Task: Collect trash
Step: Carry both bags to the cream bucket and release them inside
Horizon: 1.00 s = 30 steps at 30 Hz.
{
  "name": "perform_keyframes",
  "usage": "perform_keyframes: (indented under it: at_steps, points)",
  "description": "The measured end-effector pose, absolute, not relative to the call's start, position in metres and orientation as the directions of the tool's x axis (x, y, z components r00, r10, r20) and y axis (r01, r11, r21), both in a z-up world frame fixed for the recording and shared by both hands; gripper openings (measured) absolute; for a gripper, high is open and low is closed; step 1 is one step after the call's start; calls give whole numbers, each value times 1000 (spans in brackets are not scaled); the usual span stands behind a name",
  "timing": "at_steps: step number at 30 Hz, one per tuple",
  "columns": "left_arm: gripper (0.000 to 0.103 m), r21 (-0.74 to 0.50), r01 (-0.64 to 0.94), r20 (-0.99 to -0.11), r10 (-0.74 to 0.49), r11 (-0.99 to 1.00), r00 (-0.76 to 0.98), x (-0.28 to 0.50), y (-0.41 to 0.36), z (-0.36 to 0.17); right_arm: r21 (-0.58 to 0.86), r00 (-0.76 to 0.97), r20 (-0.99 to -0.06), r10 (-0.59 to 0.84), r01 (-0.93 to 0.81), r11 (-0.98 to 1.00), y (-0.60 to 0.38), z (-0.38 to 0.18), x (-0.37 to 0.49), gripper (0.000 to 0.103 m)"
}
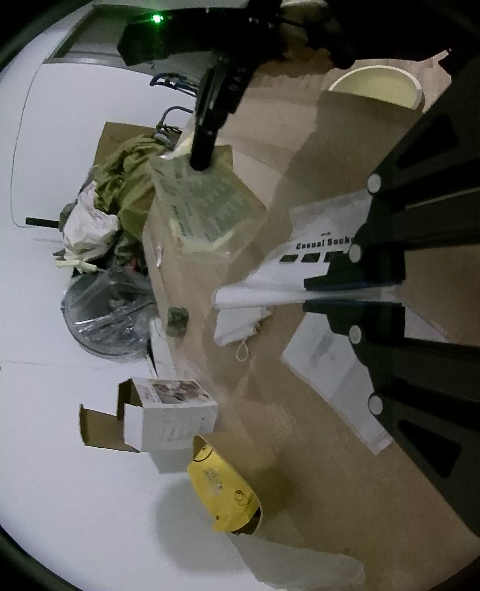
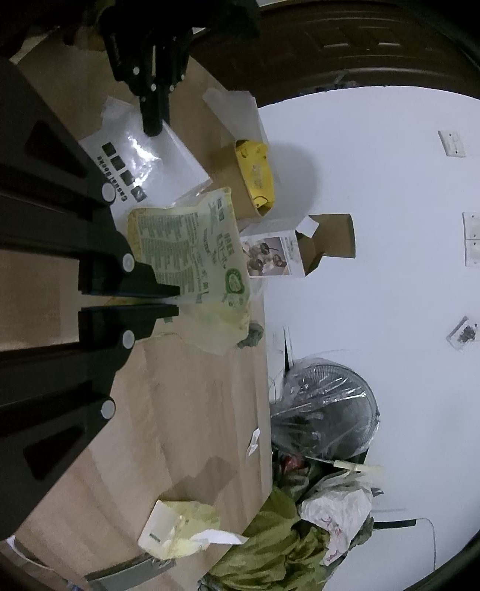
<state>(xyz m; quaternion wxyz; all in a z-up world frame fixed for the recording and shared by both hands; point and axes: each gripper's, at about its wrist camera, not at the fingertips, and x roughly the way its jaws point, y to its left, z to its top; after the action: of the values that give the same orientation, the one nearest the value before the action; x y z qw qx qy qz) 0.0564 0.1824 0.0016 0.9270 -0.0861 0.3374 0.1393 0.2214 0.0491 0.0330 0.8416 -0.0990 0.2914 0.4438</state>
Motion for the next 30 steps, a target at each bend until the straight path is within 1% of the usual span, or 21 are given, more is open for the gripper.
perform_keyframes:
  at_steps: [20, 30]
  points:
    - [4, -47, -262, -525, 199, 964, 828, 25, 130, 45, 57, 516, -558, 650, -758, 650, -13, 43, 187, 3]
    - [4, -36, -196, -472, 157, 980, 867, 24, 92, 59, 43, 570, -540, 619, -716, 697, -57, 49, 176, 3]
